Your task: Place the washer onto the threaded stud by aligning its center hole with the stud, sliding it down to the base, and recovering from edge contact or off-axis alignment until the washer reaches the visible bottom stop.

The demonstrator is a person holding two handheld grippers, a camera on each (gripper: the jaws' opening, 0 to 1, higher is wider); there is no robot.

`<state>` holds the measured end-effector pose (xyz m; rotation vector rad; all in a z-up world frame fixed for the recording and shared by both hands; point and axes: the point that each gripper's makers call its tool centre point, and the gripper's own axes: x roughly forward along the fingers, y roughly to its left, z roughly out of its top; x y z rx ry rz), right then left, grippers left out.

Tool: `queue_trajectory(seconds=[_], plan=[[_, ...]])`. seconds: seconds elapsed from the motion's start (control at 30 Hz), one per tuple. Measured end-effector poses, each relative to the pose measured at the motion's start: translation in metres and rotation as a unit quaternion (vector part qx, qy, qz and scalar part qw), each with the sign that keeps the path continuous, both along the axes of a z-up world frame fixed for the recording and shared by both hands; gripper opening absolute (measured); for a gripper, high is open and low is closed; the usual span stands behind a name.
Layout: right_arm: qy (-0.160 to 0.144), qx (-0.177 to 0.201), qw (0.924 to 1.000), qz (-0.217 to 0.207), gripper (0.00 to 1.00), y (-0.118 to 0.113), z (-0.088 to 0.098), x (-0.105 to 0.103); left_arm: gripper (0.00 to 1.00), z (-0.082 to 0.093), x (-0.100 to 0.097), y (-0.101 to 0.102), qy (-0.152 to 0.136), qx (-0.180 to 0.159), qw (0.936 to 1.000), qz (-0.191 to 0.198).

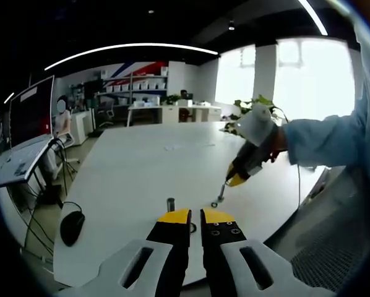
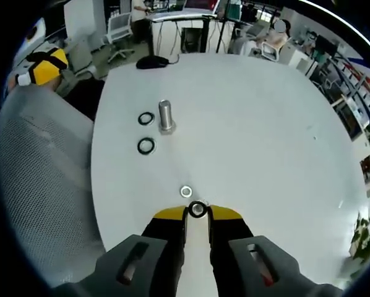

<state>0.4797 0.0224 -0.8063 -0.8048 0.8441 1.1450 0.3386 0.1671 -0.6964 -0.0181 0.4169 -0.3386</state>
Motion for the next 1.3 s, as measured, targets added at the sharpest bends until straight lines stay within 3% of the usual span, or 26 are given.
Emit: queue_trajectory(seconds=[1.3], plan=[[0.0, -0.013, 0.9999, 0.001, 0.16, 0.001, -0.014, 0.006, 0.04, -0.001, 0.0, 0.0, 0.004, 0.001, 1.0, -0.001]])
